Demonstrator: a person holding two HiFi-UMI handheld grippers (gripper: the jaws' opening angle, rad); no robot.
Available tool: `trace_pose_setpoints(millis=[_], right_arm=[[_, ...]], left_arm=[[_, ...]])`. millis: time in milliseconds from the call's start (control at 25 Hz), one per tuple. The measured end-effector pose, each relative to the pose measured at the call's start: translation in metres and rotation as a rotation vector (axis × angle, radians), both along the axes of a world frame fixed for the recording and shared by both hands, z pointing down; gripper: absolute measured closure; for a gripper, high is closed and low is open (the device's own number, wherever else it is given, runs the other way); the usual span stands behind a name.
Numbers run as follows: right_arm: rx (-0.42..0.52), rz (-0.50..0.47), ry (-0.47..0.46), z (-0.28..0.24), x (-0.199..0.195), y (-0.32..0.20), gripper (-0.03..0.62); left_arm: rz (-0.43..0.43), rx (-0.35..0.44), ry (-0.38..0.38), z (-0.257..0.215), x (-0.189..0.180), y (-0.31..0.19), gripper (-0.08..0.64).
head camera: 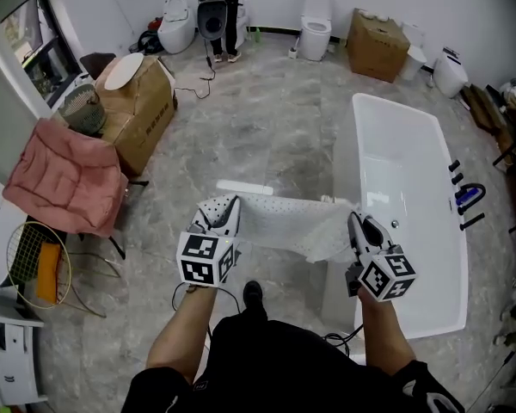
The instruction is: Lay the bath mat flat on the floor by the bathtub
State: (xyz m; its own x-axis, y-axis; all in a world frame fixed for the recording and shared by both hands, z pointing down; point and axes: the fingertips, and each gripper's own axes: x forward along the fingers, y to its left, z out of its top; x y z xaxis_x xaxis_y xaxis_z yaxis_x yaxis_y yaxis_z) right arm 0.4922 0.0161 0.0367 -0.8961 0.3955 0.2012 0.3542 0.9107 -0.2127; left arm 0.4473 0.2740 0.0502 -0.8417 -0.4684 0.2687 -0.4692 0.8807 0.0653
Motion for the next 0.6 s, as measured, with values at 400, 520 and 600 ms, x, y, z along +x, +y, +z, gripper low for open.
trace_pose_setpoints(millis=[400, 520, 600], right_arm=[[0.031, -0.012, 0.020, -0.005, -0.109, 0.055, 0.572], [0.022, -0.006, 0.017, -0.005, -0.134, 0.068, 0.572], [0.007, 0.000, 0.024, -0.004, -0.150, 0.075, 0.572]], left_arm=[[-0.019, 0.027, -0.009, -0.003, -0.107, 0.068, 0.538], [-0.025, 0.022, -0.009, -0.002, -0.129, 0.084, 0.538], [-0.028, 0.018, -0.008, -0.001, -0.143, 0.090, 0.538]])
